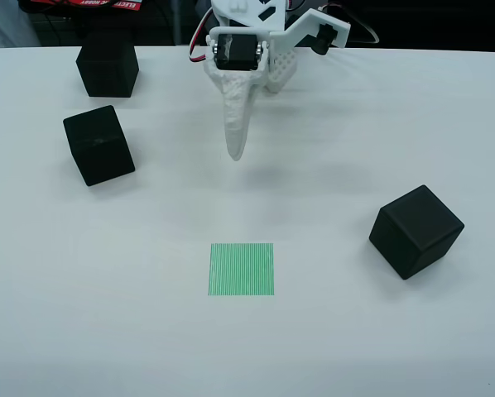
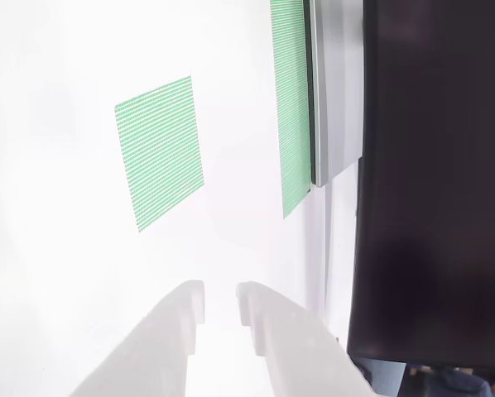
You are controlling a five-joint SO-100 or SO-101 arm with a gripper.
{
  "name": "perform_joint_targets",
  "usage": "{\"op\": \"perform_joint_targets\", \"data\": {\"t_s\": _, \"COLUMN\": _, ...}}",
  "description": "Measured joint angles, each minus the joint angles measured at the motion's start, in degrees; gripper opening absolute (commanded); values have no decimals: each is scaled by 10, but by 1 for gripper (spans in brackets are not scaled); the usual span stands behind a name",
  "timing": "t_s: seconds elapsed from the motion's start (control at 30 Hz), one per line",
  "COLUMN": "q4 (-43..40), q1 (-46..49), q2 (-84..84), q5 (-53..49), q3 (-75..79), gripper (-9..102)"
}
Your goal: Stack 3 Blocks on the chosen place.
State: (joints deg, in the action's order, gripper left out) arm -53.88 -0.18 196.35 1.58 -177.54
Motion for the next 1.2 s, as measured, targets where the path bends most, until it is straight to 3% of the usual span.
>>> {"op": "perform_joint_targets", "data": {"t_s": 1.2, "q4": 0, "q1": -9, "q2": 0, "q5": 0, "q3": 0, "gripper": 0}}
